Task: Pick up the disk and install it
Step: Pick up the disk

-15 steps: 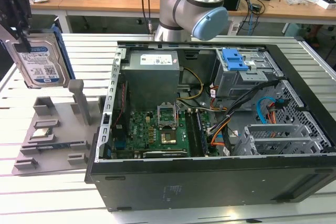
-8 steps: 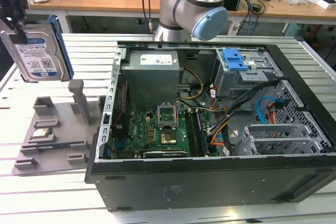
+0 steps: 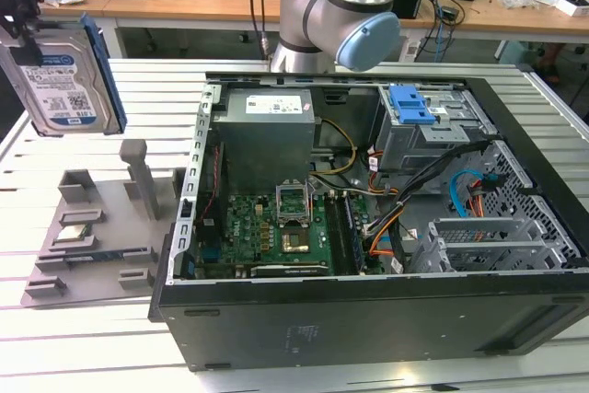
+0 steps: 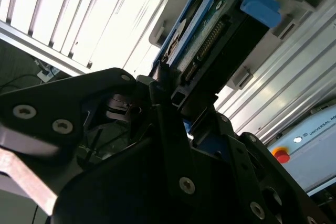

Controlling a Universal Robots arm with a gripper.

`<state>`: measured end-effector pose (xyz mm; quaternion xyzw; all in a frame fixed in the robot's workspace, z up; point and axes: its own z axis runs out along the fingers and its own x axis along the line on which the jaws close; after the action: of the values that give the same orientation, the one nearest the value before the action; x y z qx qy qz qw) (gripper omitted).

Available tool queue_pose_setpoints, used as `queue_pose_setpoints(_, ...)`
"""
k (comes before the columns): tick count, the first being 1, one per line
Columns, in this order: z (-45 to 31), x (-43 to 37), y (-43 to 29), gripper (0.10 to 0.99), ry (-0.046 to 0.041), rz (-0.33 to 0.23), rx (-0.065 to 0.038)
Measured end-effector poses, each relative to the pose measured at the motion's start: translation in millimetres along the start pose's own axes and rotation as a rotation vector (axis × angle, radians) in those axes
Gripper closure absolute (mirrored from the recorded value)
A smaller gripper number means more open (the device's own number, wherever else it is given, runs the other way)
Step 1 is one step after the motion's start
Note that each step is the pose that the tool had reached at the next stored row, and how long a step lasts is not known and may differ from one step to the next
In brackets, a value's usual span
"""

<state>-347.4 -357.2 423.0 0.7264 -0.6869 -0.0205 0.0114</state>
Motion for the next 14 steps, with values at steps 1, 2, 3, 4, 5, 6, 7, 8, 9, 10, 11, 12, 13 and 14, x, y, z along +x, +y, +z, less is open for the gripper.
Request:
queue_pose_setpoints(1, -1.7, -0.1, 0.0, 0.718, 0.0000, 0.000, 0.000)
queue_pose_setpoints(2, -4.0, -0.2, 0.1, 0.718, 0.0000, 0.000, 0.000)
queue_pose_setpoints(3, -5.7, -0.3, 0.1, 0.718, 0.0000, 0.000, 0.000)
queue_pose_setpoints(4, -7.6, -0.4, 0.2, 0.718, 0.0000, 0.000, 0.000)
queue_pose_setpoints(5, -9.7, -0.5, 0.2, 0.718, 0.0000, 0.000, 0.000)
queue_pose_setpoints(6, -11.2, -0.6, 0.3, 0.718, 0.0000, 0.000, 0.000)
queue_pose_setpoints(7, -13.3, -0.7, 0.3, 0.718, 0.0000, 0.000, 0.000)
queue_pose_setpoints(8, -14.6, -0.7, 0.4, 0.718, 0.0000, 0.000, 0.000)
queue_pose_setpoints(9, -17.7, -0.9, 0.4, 0.718, 0.0000, 0.000, 0.000)
queue_pose_setpoints(10, -22.3, -1.2, 0.6, 0.718, -0.0001, 0.000, 0.000)
queue_pose_setpoints(11, -24.3, -1.3, 0.6, 0.718, 0.0000, 0.000, 0.000)
queue_pose_setpoints(12, -25.9, -1.4, 0.7, 0.718, 0.0000, 0.000, 0.000)
queue_pose_setpoints(13, -28.0, -1.5, 0.7, 0.718, 0.0000, 0.000, 0.000)
queue_pose_setpoints(14, -29.6, -1.6, 0.7, 0.718, 0.0000, 0.000, 0.000)
